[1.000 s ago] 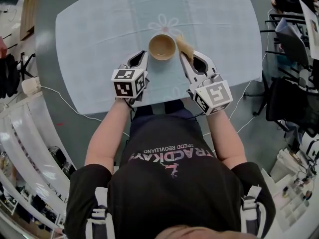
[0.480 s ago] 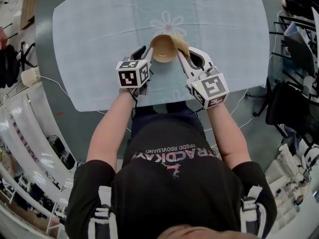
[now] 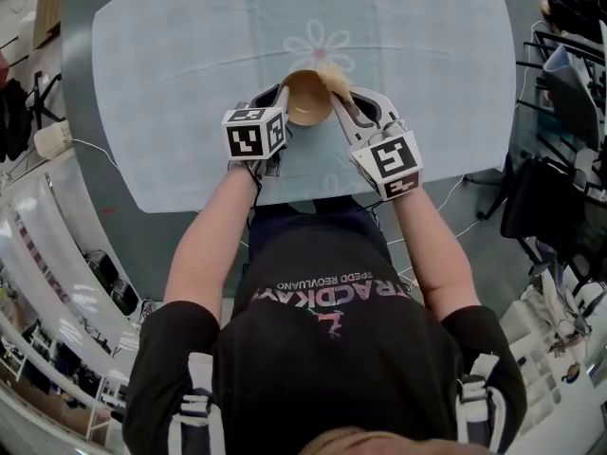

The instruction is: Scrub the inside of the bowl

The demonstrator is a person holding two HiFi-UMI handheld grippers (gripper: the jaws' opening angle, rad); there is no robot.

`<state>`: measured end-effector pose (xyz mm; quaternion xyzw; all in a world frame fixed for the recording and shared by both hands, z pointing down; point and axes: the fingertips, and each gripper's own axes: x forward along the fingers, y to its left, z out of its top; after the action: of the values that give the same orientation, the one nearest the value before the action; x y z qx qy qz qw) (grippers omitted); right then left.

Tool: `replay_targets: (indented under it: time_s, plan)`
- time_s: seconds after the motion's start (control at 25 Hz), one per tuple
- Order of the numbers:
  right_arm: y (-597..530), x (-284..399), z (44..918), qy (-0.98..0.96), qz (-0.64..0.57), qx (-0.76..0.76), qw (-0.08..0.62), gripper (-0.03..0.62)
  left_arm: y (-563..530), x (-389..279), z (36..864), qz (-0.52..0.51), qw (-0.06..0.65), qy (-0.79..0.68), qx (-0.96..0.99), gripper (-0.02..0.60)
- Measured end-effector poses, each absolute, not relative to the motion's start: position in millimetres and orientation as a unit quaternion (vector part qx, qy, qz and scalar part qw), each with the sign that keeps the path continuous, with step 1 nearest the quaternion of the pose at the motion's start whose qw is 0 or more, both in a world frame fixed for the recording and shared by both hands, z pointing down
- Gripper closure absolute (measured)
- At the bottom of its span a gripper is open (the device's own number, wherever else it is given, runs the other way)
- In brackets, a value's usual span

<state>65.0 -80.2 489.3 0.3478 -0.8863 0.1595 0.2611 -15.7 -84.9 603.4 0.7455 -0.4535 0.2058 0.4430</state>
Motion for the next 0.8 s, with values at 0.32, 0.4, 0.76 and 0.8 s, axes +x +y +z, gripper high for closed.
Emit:
replay_targets:
  time_s: [0.32, 0.4, 0.76, 0.8]
  plan:
    - [-78.3, 53.0, 506.8, -0.882, 0.117, 0.322, 0.323, 0.562, -86.4, -18.4, 599.3, 0.197, 0.439, -0.458, 0.747, 0.552]
    - [-77.9, 50.7, 511.0, -0.88, 0.073, 0.302, 0.36, 0.562, -86.4, -17.5, 596.4, 0.197, 0.434, -0.458, 0.751, 0.552]
    - [-66.2, 42.2, 548.9, -0.802, -0.198, 0.156, 0.542, 0.562, -88.9, -8.7, 574.9, 0.236, 0.351, -0.453, 0.785, 0.552]
    - [-66.3, 40.5, 551.2, -0.794, -0.213, 0.145, 0.55, 0.562, -89.2, -8.2, 572.2, 0.244, 0.336, -0.453, 0.789, 0.552]
